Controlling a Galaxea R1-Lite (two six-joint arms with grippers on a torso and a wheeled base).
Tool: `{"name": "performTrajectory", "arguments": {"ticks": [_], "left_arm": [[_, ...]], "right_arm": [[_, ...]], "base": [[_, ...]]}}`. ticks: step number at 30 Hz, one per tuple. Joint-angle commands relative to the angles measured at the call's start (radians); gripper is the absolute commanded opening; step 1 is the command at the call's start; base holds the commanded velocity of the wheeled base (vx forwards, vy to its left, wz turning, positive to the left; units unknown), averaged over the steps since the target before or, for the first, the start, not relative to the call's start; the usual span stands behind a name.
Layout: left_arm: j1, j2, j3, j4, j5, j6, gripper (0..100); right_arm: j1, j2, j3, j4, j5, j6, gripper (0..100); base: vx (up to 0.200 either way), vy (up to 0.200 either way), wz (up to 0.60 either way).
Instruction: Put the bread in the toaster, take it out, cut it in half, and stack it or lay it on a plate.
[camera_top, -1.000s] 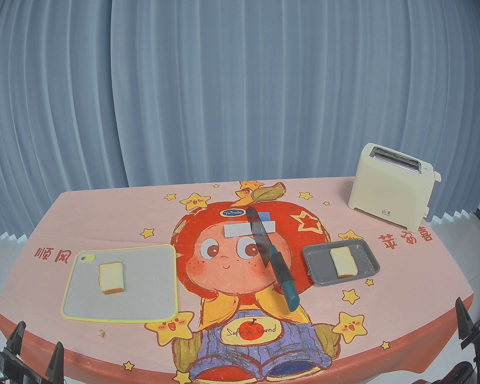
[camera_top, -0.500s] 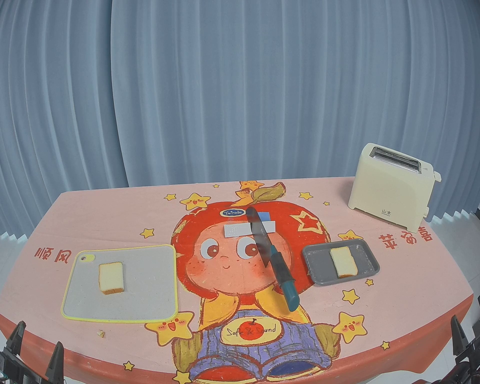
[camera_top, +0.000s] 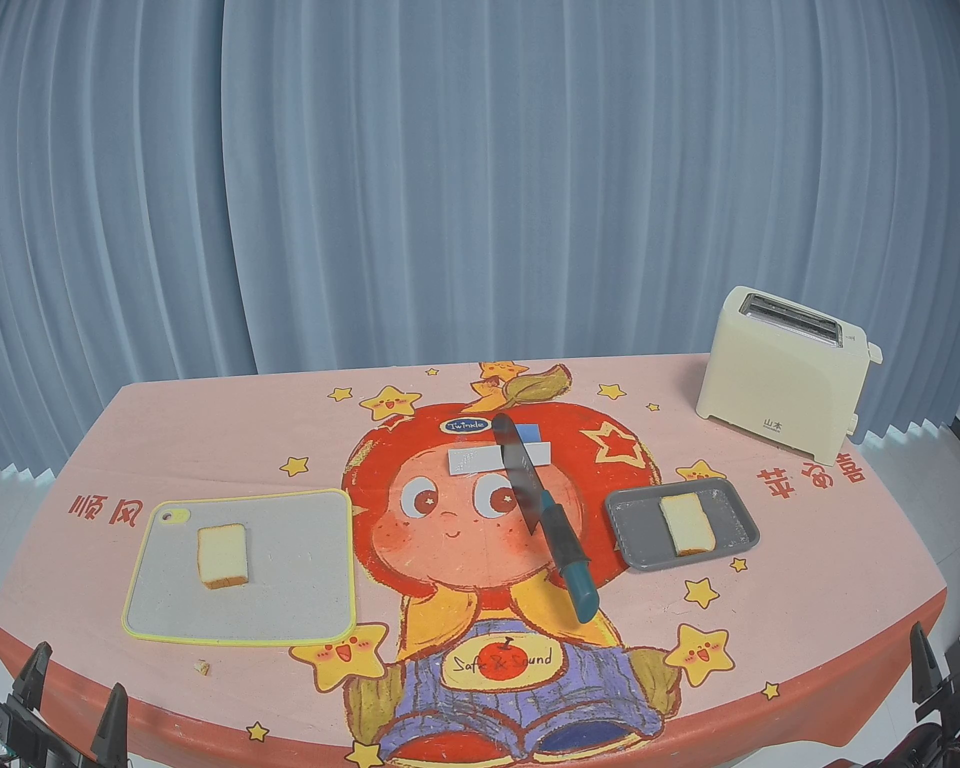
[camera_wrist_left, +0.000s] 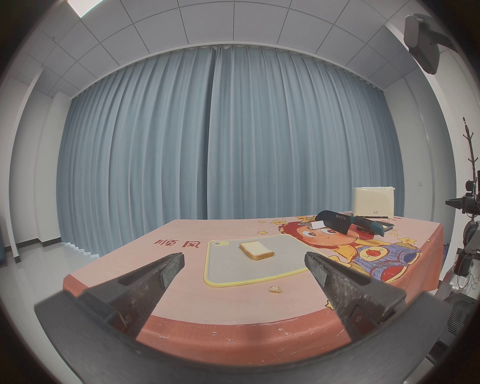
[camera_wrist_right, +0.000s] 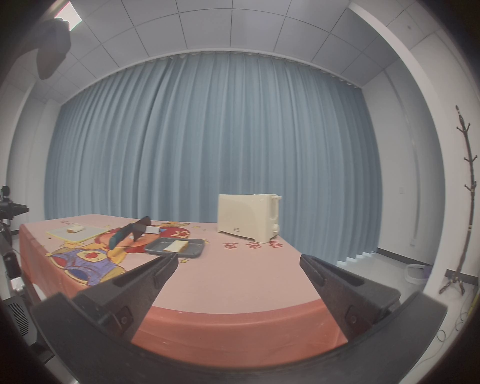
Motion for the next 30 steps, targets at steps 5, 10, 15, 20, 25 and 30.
{"name": "performTrajectory", "arguments": {"ticks": [5,10,15,20,25,30], "left_arm": [[0.0,-0.016,0.018,-0.001,0.0,0.0,100],[0.0,-0.016,0.018,-0.001,0.0,0.0,100],[0.0,-0.016,0.018,-0.001,0.0,0.0,100],[0.0,-0.016,0.018,-0.001,0.0,0.0,100],[0.0,-0.016,0.018,-0.001,0.0,0.0,100],[0.0,-0.016,0.018,-0.001,0.0,0.0,100]], "right_arm": [[0.001,0.003,0.013,0.004,-0.014,-0.001,100],[0.001,0.007,0.017,0.034,0.192,0.002,100],[0.001,0.007,0.013,0.06,0.222,0.004,100],[-0.025,0.007,0.013,0.059,0.203,0.009,100],[-0.211,-0.007,0.011,0.059,0.215,-0.011,100],[-0.174,-0.079,0.016,0.047,0.23,-0.019,100]], "base": [[0.0,0.0,0.0],[0.0,0.0,0.0],[0.0,0.0,0.0],[0.0,0.0,0.0],[0.0,0.0,0.0],[0.0,0.0,0.0]]}}
